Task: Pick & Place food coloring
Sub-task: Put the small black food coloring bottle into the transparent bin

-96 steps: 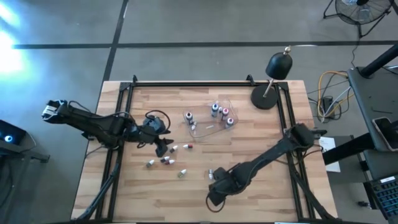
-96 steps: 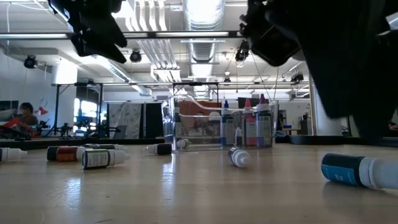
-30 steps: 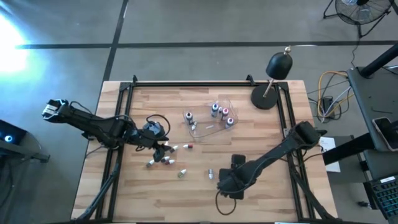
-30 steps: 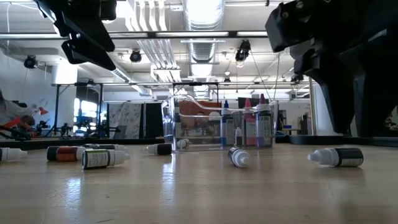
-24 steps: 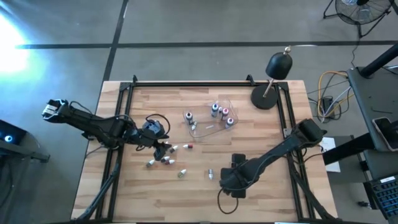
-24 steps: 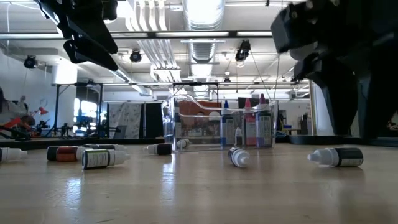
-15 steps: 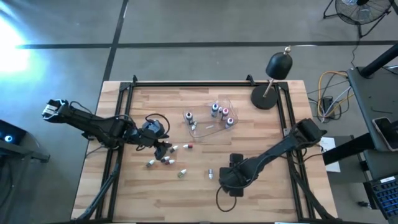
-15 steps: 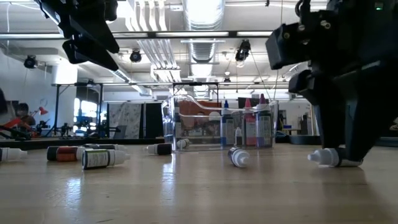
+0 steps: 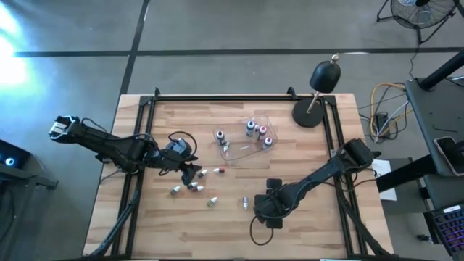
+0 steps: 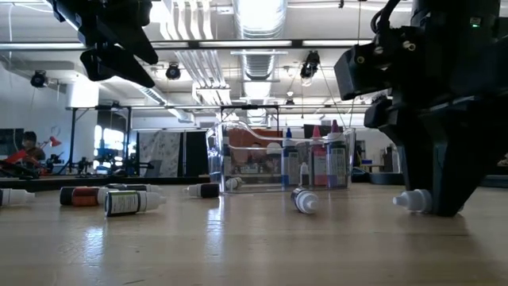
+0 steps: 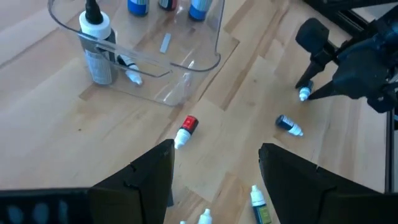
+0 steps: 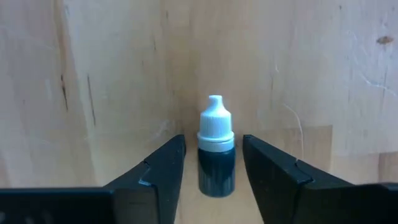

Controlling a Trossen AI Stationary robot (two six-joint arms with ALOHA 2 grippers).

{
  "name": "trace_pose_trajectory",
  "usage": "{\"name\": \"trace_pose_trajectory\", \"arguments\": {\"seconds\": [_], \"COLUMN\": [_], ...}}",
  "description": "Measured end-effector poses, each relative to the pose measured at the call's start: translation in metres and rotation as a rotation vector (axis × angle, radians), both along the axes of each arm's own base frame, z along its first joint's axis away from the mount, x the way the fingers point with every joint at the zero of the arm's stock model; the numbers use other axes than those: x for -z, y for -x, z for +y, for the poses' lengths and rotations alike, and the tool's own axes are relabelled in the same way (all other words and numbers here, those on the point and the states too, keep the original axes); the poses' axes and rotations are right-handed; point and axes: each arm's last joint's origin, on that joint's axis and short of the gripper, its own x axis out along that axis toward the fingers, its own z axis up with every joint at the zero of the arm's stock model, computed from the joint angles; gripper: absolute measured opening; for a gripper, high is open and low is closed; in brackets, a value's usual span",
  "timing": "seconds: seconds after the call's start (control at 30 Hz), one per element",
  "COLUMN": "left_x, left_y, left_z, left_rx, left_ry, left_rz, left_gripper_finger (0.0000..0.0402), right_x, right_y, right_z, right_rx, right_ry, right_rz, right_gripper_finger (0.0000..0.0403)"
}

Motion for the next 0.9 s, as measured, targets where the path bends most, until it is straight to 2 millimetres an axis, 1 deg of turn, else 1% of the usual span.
{"name": "trace_pose_trajectory", "arguments": {"seconds": [0.17, 0.3, 0.4, 0.5, 0.57, 0.67, 0.73, 0.8, 0.9], "left_x": [0.000, 0.000, 0.000, 0.000, 0.000, 0.000, 0.000, 0.000, 0.000], "left_y": [0.000, 0.000, 0.000, 0.000, 0.000, 0.001, 0.001, 0.001, 0.002], "left_z": [0.000, 0.000, 0.000, 0.000, -0.001, -0.004, -0.005, -0.008, -0.011], "left_rx": [-0.022, -0.029, -0.035, -0.038, -0.022, -0.002, 0.008, 0.018, 0.031], "left_ry": [0.012, 0.021, 0.029, 0.048, 0.065, 0.074, 0.075, 0.076, 0.082], "left_rz": [-0.006, -0.008, -0.010, -0.010, -0.006, -0.003, -0.003, -0.003, -0.006], "left_gripper_finger": [0.0209, 0.0209, 0.0209, 0.0209, 0.0209, 0.0209, 0.0209, 0.0209, 0.0209], "right_x": [0.000, 0.000, 0.000, -0.006, -0.021, -0.063, -0.088, -0.111, -0.139], "right_y": [-0.002, -0.005, -0.008, -0.015, -0.022, -0.034, -0.038, -0.043, -0.050], "right_z": [-0.003, -0.007, -0.012, -0.019, -0.027, -0.042, -0.057, -0.077, -0.118], "right_rx": [0.011, 0.053, 0.149, 0.270, 0.334, 0.416, 0.479, 0.557, 0.670], "right_ry": [-0.020, -0.041, -0.057, -0.066, -0.043, 0.003, 0.054, 0.089, 0.082], "right_rz": [0.003, 0.006, 0.004, -0.034, -0.110, -0.298, -0.404, -0.501, -0.578], "right_gripper_finger": [0.0111, 0.0084, 0.0072, 0.0070, 0.0070, 0.0072, 0.0072, 0.0072, 0.0074]}}
